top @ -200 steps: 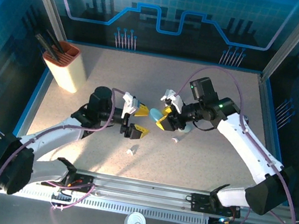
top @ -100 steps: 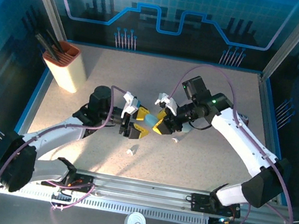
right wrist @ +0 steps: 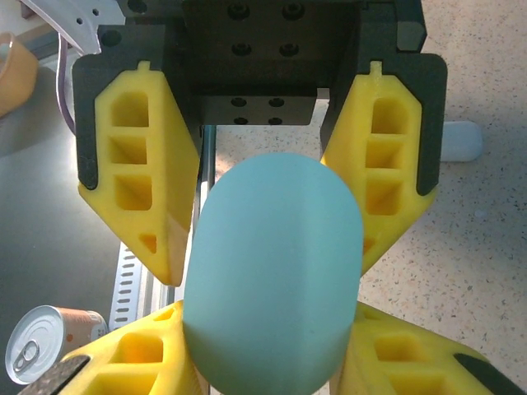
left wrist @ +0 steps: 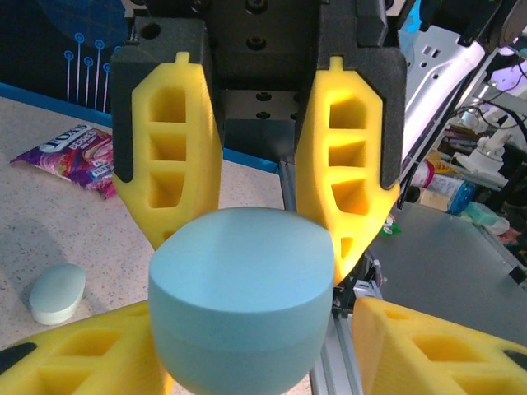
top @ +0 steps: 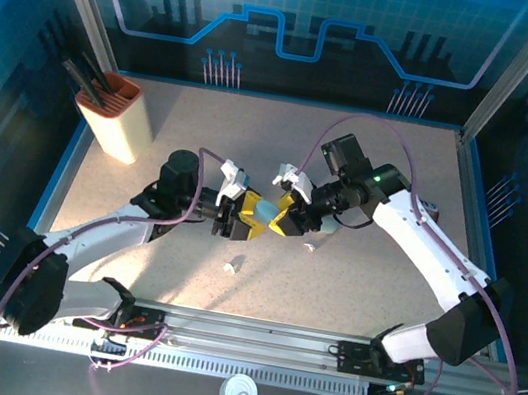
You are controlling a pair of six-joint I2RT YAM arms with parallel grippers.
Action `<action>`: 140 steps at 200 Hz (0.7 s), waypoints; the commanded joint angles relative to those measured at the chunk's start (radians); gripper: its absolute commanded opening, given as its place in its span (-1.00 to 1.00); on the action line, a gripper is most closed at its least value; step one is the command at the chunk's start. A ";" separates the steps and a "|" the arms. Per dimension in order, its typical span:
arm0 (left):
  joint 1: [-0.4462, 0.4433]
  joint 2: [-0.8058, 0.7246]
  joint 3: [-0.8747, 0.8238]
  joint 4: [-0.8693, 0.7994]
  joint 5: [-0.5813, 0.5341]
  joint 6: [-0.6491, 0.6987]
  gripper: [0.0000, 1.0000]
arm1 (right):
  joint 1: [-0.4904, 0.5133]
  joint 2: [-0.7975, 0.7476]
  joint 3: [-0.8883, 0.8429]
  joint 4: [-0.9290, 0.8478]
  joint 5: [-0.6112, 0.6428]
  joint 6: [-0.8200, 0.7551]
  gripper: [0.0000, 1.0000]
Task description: Insert the wireless bluetooth earbuds into the charging case
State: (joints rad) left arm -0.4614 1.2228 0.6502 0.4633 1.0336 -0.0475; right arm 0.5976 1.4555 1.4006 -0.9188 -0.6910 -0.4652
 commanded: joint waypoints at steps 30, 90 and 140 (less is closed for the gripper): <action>-0.009 -0.002 0.022 0.059 0.018 -0.025 0.08 | 0.013 0.014 -0.008 0.012 0.024 -0.012 -0.31; -0.008 -0.002 0.015 0.079 0.011 -0.027 0.11 | 0.016 0.010 -0.005 0.018 0.011 -0.007 -0.31; -0.009 0.003 0.015 0.083 0.014 -0.031 -0.01 | 0.015 0.009 -0.012 0.029 0.029 0.004 -0.31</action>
State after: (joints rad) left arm -0.4610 1.2232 0.6502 0.5064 1.0180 -0.0807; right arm 0.6033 1.4570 1.4006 -0.9047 -0.6884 -0.4652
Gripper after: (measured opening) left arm 0.527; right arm 0.344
